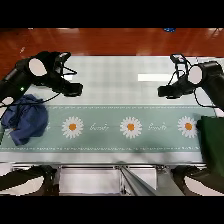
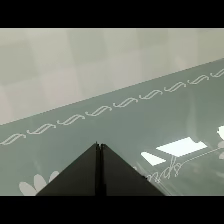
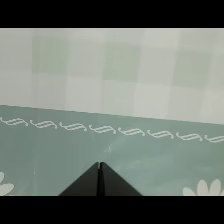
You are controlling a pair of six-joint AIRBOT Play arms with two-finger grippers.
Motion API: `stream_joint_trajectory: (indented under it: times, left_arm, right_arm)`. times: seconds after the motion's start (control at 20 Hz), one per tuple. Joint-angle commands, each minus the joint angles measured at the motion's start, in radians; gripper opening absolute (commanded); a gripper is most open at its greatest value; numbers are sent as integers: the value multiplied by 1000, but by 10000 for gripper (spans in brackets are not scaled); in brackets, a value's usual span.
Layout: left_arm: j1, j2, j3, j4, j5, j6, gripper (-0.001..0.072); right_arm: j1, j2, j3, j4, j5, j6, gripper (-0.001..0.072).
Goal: Fold the shirts.
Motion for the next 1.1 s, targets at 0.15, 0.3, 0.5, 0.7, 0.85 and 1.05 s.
stream_joint_trajectory:
  times: [0.15, 0.3, 0.5, 0.7, 0.85, 1.05]
  left_arm:
    - [0, -1, 0, 0, 1, 0, 21]
    - [0, -1, 0, 0, 2, 0, 21]
    - [0, -1, 0, 0, 3, 0, 21]
    - [0, -1, 0, 0, 2, 0, 21]
    - [2, -1, 0, 2, 28, 2, 21]
    - [64, 0, 105, 188, 55, 8, 511]
  right_arm:
    - [0, 0, 0, 0, 0, -1, 27]
    - [0, 0, 0, 0, 0, -1, 27]
    - [0, 0, 0, 0, 0, -1, 27]
    - [0, 0, 0, -1, -1, -2, 27]
    - [0, 0, 0, 10, -95, 2, 27]
    - [0, 0, 0, -15, -62, 57, 417]
